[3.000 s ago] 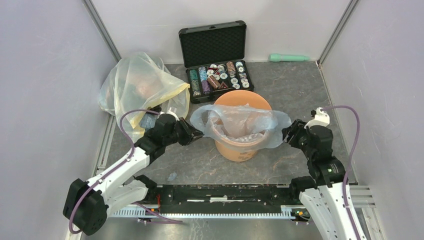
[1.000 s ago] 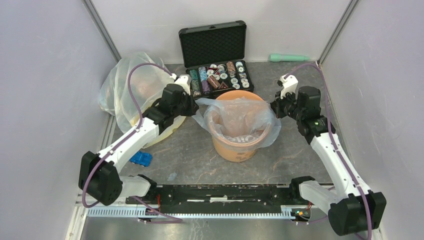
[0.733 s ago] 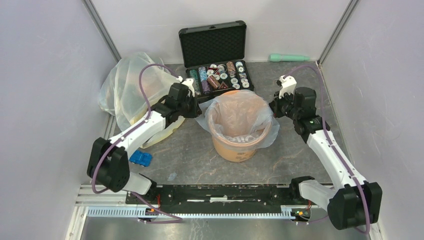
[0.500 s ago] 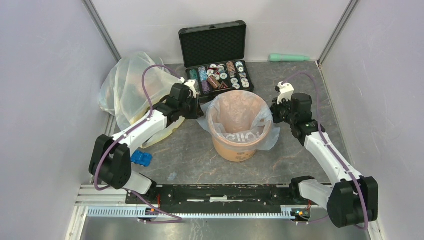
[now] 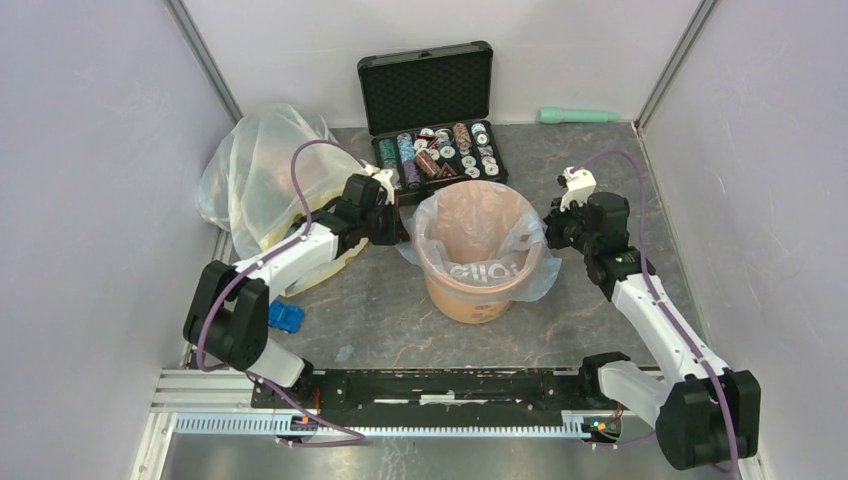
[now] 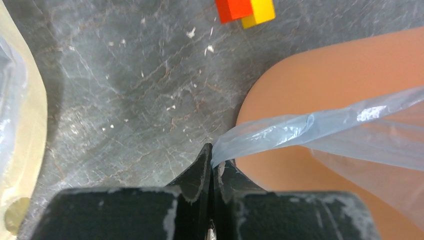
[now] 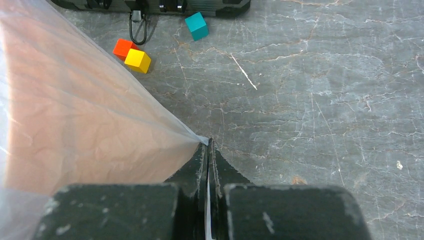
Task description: Put the trash bags into the trash bin
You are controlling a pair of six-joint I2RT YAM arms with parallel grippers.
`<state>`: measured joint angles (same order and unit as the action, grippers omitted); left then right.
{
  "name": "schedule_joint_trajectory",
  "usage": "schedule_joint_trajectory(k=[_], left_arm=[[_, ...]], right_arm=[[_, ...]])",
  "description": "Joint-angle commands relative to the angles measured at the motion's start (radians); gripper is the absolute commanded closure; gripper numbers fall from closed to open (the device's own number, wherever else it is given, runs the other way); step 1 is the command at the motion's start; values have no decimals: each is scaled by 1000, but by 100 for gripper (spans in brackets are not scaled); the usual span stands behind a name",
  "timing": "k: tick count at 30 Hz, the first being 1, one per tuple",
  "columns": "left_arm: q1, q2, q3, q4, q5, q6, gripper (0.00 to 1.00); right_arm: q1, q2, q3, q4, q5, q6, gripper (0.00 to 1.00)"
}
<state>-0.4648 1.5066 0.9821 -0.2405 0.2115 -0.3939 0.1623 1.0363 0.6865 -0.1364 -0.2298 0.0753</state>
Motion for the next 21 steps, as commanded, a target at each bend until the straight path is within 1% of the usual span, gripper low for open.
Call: schedule_joint_trajectory(k=[1,5,12,15,18,21], left_arm=[[9,19,-63,78,23,-56,96],[9,-7,-84,122,59,-73,95],[9,-90,-144,180,72,-103,93],[9,-84,-182,212,75,-113,93],[9,-66,-239,288,89,-124,94],[9,-49,-265,328,107,-132,94]], right_arm=[[-4,-22,-5,19,30,13,100],[-3,-13,-41,45,18,24,100],[-3,22,-65,89,-23,52,100],[-3,36,-92,126,-34,68,100],[-3,33,-113,156,-28,83,99],[-3,13,-85,94,-1,73,65]])
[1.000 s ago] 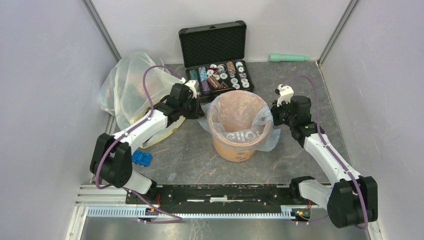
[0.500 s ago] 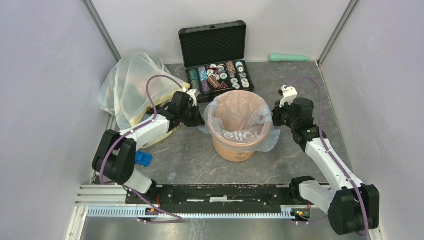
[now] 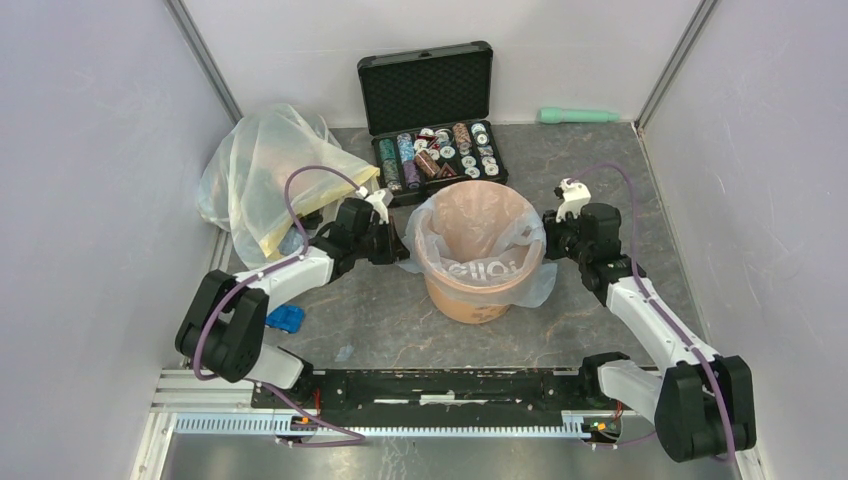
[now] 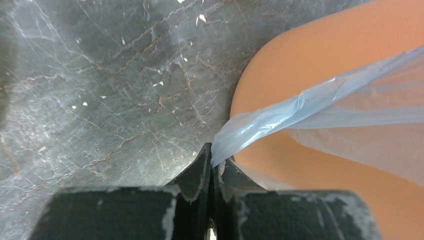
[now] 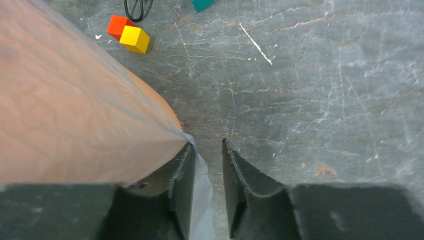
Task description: Put the trash bags into the trash bin
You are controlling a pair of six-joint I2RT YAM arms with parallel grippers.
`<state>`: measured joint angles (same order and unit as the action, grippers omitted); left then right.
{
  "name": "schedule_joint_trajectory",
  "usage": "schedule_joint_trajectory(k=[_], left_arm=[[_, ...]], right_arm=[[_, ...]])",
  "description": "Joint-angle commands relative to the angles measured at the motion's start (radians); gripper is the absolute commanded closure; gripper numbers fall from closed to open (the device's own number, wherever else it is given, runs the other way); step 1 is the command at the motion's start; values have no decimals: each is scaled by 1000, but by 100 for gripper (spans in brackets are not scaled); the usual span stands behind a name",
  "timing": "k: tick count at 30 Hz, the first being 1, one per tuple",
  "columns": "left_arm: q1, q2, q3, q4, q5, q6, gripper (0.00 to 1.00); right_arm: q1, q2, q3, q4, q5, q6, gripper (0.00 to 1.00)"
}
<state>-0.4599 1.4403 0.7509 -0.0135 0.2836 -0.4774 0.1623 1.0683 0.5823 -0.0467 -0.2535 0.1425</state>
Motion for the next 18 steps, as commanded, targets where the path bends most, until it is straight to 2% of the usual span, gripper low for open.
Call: schedule_joint_trajectory(k=[1,4,12,15,18], left_arm=[[3,16,-36,109,40,-50,94],[3,-3,-40,124,46,-49,94],[4,-41,-30,122,76,-56,94],[3,-51,-56,156,87,-73,93],[4,-55,-66,169,94,-81,94]], right_arm=[[-3,-37,33,-25,50,0,59],[-4,-119,50,-91,122,-11,49],[-3,-324,92,-234,219,-7,46],[-2,-382,101,-293,190,-11,41],[-3,-443,68,-328,160,12,31]])
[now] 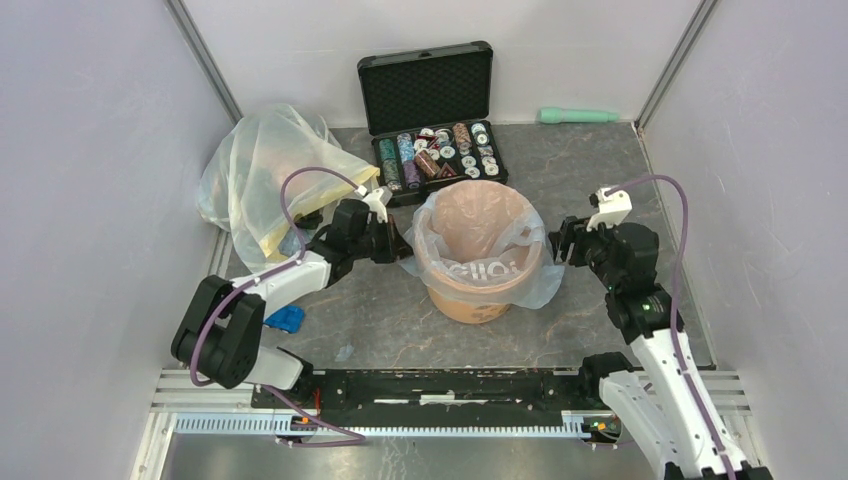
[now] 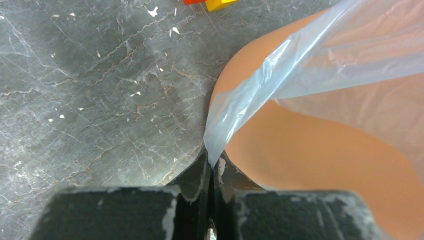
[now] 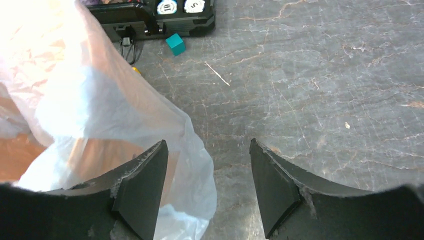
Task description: Put the trash bags into the trash bin
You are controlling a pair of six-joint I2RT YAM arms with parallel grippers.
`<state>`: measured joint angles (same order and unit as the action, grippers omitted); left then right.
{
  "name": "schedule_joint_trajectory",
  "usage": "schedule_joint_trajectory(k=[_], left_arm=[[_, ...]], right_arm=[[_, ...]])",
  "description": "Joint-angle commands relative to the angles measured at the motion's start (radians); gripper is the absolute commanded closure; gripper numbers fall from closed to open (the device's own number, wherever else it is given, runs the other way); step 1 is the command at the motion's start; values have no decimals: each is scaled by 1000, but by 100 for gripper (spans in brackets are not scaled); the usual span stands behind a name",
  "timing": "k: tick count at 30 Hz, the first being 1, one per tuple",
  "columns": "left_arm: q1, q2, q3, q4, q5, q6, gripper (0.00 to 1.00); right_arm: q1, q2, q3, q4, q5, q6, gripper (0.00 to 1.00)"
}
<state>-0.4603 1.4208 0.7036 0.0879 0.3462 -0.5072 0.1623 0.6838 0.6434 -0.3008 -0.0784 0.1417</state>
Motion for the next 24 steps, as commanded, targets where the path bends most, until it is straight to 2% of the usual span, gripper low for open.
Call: schedule_joint_trajectory(k=[1,6,18,24], left_arm=[[5,-39,-23,79,32,-54,94],[4,-68,-63,144,31,-59,93],[4,-35,-106,160,8,12,94],[4,-9,-114,187,32,7,94]], right_arm=[[-3,-85,-18,-78,-30,28,29],[-3,-179,-144,-65,-68,74,30],[-3,-207,-298,-6,56,169,43],[-4,-236,-401,99,-89,288,47]])
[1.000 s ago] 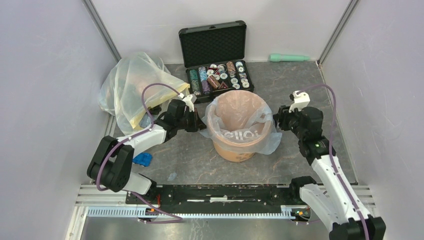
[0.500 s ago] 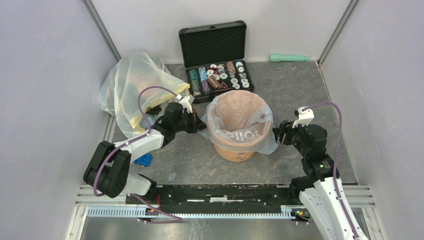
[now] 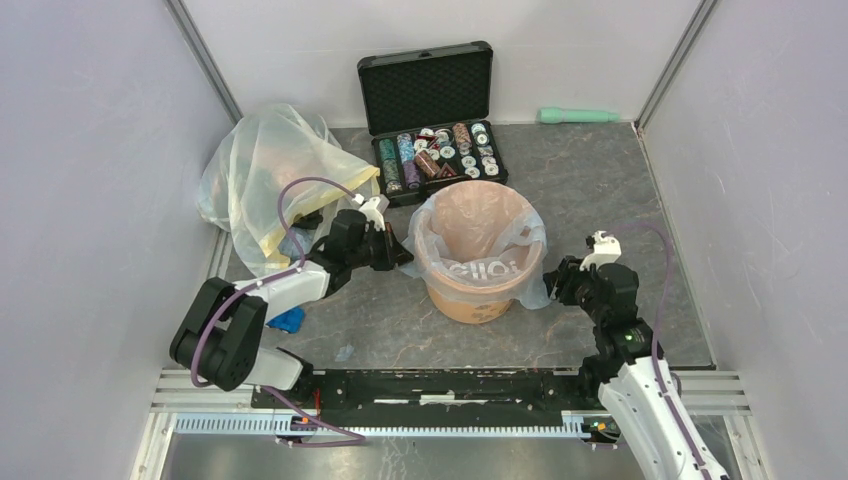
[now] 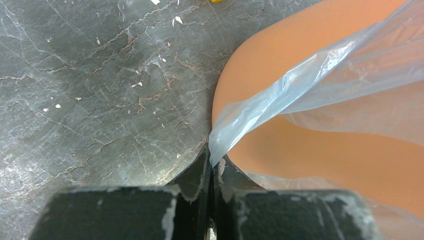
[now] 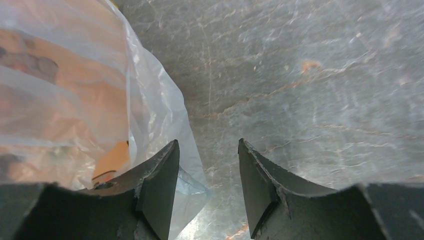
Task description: Put the trash bags into the trash bin
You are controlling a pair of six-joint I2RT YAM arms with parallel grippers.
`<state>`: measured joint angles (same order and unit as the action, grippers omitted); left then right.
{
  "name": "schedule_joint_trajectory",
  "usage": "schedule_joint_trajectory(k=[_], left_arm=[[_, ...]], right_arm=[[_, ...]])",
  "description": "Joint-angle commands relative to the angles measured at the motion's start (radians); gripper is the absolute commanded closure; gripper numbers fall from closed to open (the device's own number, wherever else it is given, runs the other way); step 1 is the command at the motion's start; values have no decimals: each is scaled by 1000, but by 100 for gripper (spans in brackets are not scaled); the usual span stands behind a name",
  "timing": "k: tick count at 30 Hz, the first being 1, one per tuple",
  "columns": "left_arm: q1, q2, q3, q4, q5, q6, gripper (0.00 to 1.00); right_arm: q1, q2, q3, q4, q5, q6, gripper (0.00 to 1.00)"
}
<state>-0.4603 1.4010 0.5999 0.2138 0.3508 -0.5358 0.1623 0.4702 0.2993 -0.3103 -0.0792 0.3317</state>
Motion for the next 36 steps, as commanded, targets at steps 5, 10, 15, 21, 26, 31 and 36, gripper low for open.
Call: schedule_joint_trajectory(k=[5,10,15,21,26,31,36], left_arm=[[4,21,-25,90,41,26,94],[3,66,-19,112,63,13,94],[3,105,-13,131,79,3,94],[3,97,-16,136,81,3,93],[3,82,-19,137,86,-1,93],[2,84,-19,143,97,-7,93],[3,79,-22,154,117,-22,93]], right_arm=[[-3,-48,-144,162,-132,157,47],[-3,-21,-225,252,-136,215,49],[-3,38,-253,341,-158,229,51],[-4,-44,-119,160,50,159,43],[-4,-161,-14,51,180,133,37],[-3,-141,109,-81,169,103,32],[-3,-168,144,-104,147,96,22]])
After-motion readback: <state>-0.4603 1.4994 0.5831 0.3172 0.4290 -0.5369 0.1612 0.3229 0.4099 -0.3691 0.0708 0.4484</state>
